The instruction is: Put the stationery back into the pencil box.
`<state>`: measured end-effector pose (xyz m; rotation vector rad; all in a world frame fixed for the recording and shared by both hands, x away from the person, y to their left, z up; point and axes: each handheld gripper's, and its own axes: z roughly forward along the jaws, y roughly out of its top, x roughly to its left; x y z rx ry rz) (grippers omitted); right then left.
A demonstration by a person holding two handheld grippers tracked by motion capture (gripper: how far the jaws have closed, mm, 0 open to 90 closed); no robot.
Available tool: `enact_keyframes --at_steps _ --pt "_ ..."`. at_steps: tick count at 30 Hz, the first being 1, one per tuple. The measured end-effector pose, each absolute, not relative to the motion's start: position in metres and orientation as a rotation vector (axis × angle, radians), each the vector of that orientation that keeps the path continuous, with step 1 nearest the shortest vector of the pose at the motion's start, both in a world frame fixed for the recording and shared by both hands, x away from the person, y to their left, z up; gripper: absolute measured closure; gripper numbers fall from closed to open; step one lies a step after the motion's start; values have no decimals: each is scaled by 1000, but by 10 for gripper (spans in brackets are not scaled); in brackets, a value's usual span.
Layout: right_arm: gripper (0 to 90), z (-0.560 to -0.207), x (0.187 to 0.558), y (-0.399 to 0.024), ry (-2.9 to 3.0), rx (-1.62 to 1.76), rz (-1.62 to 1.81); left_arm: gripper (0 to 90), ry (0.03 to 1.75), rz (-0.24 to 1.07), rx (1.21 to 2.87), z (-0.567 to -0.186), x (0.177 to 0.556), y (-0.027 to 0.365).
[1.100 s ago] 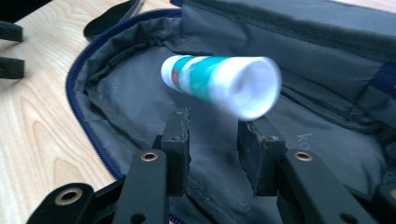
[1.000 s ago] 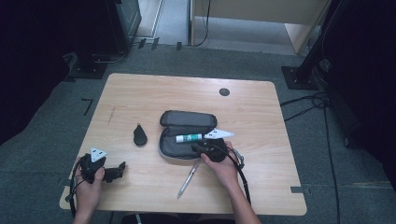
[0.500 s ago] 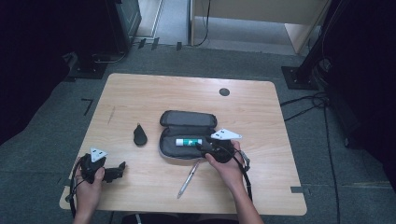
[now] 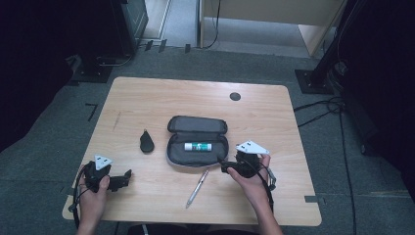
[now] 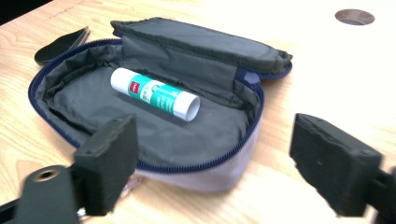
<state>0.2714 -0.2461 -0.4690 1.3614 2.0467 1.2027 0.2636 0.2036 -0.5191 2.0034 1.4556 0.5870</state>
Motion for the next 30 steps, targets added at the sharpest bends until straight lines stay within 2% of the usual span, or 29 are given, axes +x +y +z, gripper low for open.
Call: enact_keyframes --at_steps 3,9,23,30 --pt "132 -468 262 -246 2030 1383 1186 0 1456 587 2003 -519 264 204" --pt "0 -472 244 -239 2016 1452 1145 0 1456 587 2003 -519 264 204" --pt "0 -494 223 -206 2007 1579 1114 0 1455 588 2002 -519 264 204" --pt "0 -506 217 -173 2058 1607 1076 0 1455 588 2002 -519 264 204"
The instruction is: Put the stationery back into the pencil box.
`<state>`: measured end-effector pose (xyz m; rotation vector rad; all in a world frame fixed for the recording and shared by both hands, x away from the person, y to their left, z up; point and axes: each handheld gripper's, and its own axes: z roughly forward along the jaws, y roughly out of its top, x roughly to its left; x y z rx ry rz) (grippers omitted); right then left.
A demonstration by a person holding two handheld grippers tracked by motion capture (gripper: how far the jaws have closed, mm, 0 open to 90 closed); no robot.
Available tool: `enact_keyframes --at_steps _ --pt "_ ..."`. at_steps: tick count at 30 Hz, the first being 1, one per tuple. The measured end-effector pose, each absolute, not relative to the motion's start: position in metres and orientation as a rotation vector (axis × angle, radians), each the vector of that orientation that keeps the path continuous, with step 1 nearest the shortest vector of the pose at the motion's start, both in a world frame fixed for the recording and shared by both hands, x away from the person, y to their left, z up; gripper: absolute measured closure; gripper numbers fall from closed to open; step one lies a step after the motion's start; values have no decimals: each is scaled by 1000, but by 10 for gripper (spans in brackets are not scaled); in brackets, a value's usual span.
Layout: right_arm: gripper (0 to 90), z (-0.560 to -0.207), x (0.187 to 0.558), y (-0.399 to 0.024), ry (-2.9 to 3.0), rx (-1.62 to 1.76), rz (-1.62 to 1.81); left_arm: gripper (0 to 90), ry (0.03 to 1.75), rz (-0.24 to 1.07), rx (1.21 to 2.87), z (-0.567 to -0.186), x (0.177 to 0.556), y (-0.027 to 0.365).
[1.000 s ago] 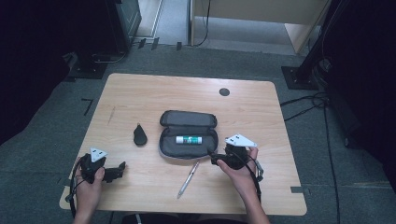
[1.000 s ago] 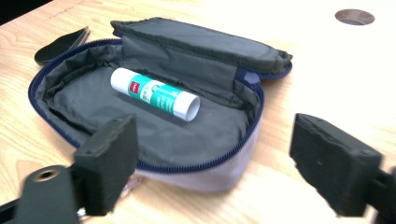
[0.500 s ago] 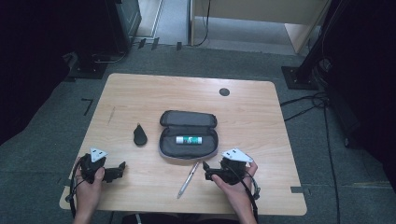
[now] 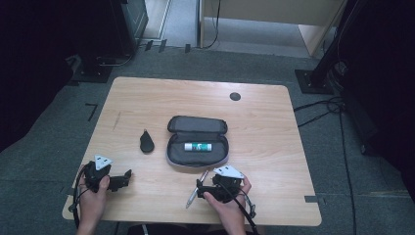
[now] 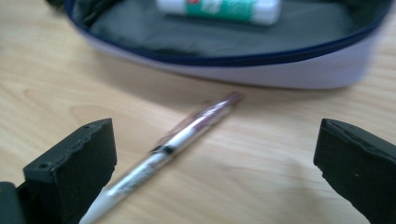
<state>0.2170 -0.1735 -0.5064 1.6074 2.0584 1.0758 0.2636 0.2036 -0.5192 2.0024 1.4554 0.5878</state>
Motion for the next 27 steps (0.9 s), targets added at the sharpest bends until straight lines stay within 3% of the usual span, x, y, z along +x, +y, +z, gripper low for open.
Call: enact_keyframes --at_steps 10,17,27 --pt "2 -516 213 -144 2111 1608 1037 0 1455 588 2002 -519 264 204" --pt "144 -517 208 -135 2120 1532 1001 0 1455 588 2002 -519 264 204" --pt "470 -516 201 -136 2134 1429 925 0 1456 588 2002 -519 264 204"
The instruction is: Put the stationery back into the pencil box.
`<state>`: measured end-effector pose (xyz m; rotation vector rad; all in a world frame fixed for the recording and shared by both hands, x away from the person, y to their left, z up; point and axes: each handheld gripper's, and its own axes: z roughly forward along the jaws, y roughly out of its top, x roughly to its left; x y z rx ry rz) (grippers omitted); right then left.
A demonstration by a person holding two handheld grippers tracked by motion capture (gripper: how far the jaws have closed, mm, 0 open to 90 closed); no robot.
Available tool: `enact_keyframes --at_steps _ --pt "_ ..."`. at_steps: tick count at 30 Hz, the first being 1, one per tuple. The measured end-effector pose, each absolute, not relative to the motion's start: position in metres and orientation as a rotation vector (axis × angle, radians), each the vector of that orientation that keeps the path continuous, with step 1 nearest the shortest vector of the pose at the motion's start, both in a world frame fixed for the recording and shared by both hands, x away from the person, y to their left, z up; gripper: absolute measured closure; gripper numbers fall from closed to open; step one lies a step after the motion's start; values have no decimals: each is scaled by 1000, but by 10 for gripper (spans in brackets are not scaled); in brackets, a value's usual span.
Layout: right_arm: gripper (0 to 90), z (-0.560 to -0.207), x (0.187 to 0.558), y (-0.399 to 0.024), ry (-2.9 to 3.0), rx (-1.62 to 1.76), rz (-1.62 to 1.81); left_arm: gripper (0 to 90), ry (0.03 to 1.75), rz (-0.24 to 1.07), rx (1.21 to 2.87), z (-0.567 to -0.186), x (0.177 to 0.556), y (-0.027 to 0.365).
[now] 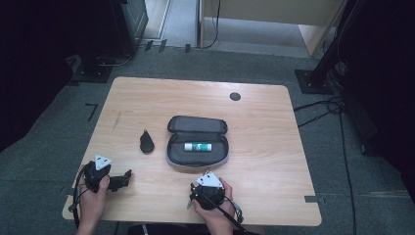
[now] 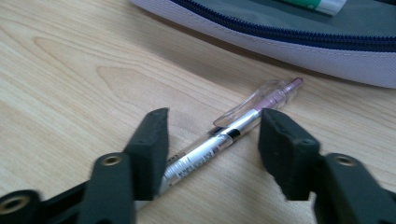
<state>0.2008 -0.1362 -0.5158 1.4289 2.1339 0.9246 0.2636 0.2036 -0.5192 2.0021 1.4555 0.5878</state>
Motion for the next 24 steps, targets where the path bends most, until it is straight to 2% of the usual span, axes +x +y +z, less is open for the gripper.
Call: enact_keyframes --at_steps 9,12,18,24 --pt "741 -513 204 -147 2204 1372 952 0 1455 588 2002 -519 264 204" --pt "790 -514 205 -152 2241 1334 992 0 1456 588 2002 -519 264 204" --pt "790 -515 207 -158 2328 1200 1021 0 1455 588 2002 -519 264 204" --pt "709 -514 206 -164 2349 1206 1024 0 1455 588 2002 -519 264 204"
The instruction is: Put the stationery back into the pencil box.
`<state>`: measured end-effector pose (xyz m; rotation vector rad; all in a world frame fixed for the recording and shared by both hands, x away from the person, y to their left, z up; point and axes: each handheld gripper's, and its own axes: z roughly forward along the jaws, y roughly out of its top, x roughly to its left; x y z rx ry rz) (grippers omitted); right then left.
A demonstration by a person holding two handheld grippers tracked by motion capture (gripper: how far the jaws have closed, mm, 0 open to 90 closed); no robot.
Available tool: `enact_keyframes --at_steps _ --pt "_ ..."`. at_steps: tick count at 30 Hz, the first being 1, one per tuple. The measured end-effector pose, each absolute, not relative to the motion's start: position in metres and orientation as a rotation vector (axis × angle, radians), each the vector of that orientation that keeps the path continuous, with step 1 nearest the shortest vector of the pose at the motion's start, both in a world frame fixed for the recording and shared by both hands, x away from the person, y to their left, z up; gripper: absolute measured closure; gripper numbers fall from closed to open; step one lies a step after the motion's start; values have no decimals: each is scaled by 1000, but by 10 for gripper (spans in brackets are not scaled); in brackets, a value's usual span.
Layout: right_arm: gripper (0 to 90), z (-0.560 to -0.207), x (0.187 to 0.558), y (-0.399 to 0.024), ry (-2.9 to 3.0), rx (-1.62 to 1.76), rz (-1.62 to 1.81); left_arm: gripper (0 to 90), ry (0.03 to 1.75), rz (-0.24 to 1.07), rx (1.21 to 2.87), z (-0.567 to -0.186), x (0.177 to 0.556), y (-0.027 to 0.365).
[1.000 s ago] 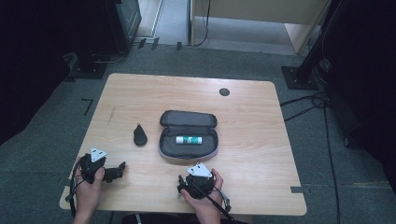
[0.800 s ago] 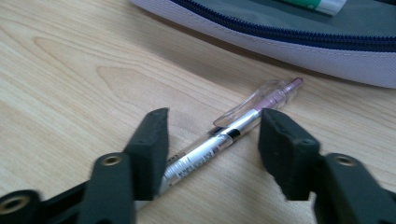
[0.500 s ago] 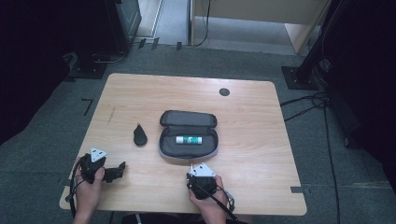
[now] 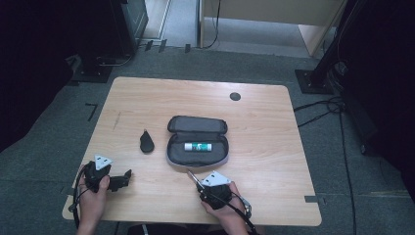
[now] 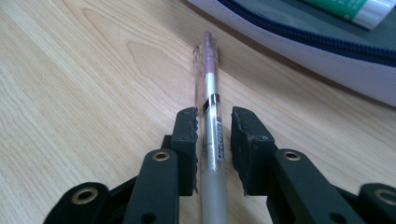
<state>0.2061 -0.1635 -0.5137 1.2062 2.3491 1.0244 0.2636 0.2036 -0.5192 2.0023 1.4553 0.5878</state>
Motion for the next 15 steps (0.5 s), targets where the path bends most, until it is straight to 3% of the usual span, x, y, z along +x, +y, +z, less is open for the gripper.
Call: enact_keyframes --at_steps 8,15 --pt "723 -514 197 -173 2347 1200 1019 0 1456 588 2002 -519 264 204" --pt "795 -516 196 -181 2347 1178 1044 0 1455 587 2003 -519 264 204"
